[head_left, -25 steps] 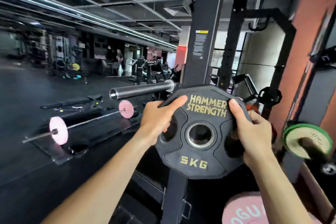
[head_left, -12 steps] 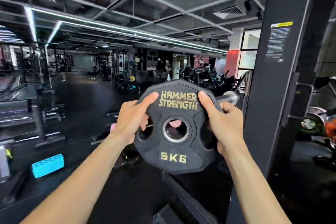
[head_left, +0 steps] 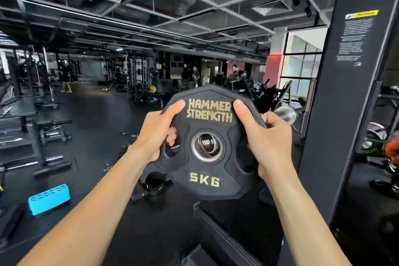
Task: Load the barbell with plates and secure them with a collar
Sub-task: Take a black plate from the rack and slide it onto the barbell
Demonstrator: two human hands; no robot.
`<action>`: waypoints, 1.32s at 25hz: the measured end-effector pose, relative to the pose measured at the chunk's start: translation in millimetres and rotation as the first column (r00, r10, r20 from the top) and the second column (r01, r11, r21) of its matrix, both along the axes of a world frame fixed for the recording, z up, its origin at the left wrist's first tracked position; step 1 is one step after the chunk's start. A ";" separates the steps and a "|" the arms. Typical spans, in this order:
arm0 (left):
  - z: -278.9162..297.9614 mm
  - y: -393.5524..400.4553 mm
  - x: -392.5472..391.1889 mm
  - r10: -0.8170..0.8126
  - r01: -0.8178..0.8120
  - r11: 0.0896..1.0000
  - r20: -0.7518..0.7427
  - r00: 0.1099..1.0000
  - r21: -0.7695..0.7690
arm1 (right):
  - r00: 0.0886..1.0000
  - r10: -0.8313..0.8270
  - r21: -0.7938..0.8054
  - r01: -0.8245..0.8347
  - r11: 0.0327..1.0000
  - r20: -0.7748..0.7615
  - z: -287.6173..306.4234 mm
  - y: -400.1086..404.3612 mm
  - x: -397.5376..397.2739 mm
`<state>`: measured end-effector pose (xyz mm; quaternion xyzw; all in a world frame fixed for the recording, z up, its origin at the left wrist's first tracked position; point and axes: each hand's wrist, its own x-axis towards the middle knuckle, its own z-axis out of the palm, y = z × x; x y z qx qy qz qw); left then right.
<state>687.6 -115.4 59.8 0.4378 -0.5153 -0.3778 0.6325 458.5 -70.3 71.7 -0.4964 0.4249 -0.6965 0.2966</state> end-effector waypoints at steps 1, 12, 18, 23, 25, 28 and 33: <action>-1.1 -4.7 2.2 -0.014 0.015 1.000 0.021 1.000 -0.002 | 0.999 -0.030 0.000 0.030 1.000 -0.029 -1.9 0.9 2.5; 5.6 -46.4 4.2 -0.226 0.221 0.973 0.098 0.969 0.062 | 0.934 -0.319 -0.026 0.319 0.947 -0.159 -6.2 20.2 22.7; 5.9 -72.8 -5.1 -0.320 0.321 0.947 0.113 0.941 0.006 | 0.863 -0.482 -0.151 0.462 0.874 -0.153 -15.6 26.4 36.6; 10.5 -90.9 -25.4 -0.350 0.357 0.933 0.108 0.931 -0.054 | 0.819 -0.549 -0.213 0.514 0.831 -0.164 -20.2 7.8 23.6; 10.7 -103.3 -33.9 -0.372 0.382 0.921 0.118 0.921 -0.075 | 0.806 -0.570 -0.223 0.533 0.816 -0.160 -21.8 -4.6 15.3; 9.1 -122.7 -47.2 -0.391 0.404 0.910 0.135 0.910 -0.087 | 0.792 -0.588 -0.223 0.551 0.804 -0.163 -24.3 -25.0 -0.4; 12.5 -165.4 -86.4 -0.432 0.440 0.895 0.102 0.896 -0.075 | 0.783 -0.604 -0.190 0.576 0.795 -0.149 -26.9 -71.5 -41.3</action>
